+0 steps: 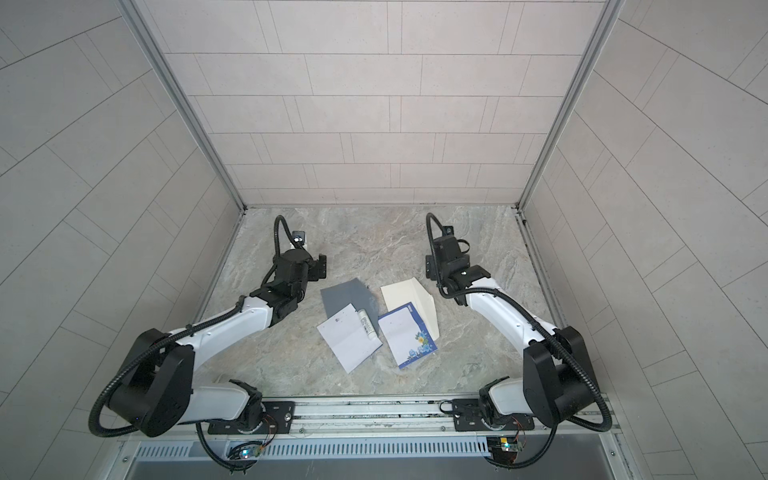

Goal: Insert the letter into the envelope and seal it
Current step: 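Reach both grippers toward the blue floral letter sheet at the table center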

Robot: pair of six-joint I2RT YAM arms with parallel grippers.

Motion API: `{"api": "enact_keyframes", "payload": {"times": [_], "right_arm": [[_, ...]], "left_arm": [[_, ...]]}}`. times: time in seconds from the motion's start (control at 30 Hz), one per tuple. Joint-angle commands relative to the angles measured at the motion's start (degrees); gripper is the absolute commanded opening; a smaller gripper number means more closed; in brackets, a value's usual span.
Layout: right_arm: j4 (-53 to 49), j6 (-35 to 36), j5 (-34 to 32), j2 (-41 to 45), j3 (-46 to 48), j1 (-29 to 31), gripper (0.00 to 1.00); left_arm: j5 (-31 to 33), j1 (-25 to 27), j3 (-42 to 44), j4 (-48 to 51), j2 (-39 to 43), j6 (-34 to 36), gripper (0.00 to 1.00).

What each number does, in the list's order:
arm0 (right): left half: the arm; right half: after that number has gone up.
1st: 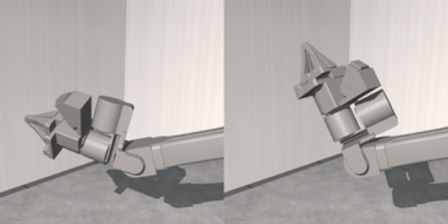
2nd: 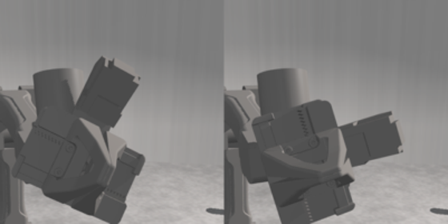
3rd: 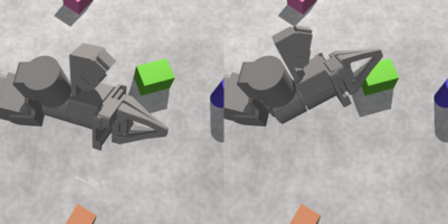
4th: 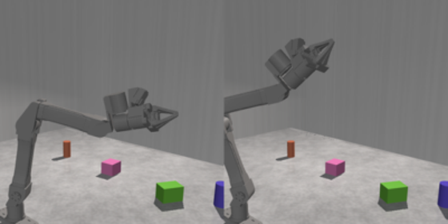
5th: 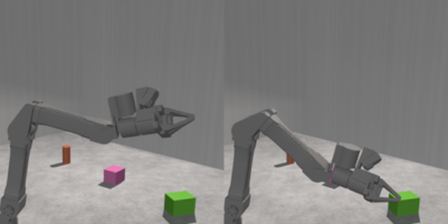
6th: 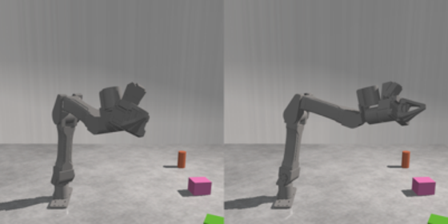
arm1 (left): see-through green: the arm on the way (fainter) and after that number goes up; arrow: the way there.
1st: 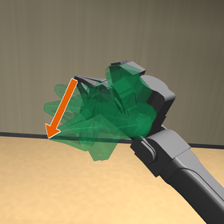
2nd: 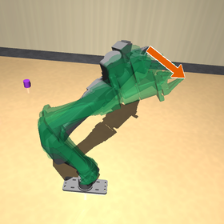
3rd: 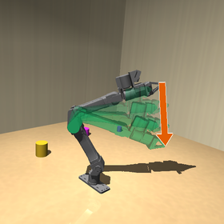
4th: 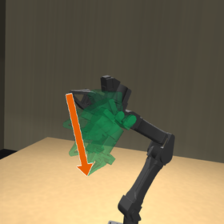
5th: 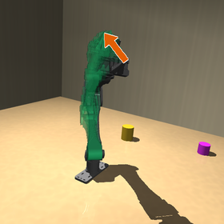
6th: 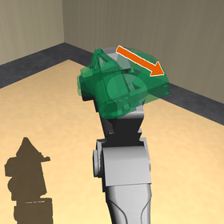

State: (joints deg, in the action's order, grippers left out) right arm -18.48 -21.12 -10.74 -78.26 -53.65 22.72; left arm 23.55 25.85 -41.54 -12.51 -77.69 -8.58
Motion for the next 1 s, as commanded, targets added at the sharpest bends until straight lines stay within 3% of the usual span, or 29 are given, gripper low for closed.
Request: {"api": "enact_keyframes", "payload": {"times": [0.0, 0.1, 0.23, 0.43, 0.6, 0.97], "right_arm": [[-10.4, -5.7, 6.9, 0.5, 1.3, 4.6, 0.81], [-12.7, -7.6, 15.2, -0.1, 1.7, 6.4, 0.81], [-16.7, -10.4, 23.0, -0.2, 2.9, 6.8, 0.81], [-24.5, -7.4, 29.5, -2.6, 1.4, 5.5, 0.81], [-23.6, -7.9, 37.1, -7.0, 1.7, 1.8, 0.80], [-20.7, -7.6, 40.1, -15.3, 1.3, 0.3, 0.79]], "left_arm": [[-10.0, 2.4, -1.3, 10.9, 0.6, -9.7, 1.00], [-20.9, 5.7, -2.1, 12.0, -1.1, -11.4, 0.99], [-27.3, 13.5, -6.1, 16.8, -4.7, -5.7, 0.98], [-27.7, 23.5, -13.3, 24.9, -9.8, 8.8, 0.93], [-28.2, 28.6, -17.3, 26.4, -15.8, 16.5, 0.90], [-30.8, 32.9, -24.8, 28.3, -26.7, 19.7, 0.89]]}}
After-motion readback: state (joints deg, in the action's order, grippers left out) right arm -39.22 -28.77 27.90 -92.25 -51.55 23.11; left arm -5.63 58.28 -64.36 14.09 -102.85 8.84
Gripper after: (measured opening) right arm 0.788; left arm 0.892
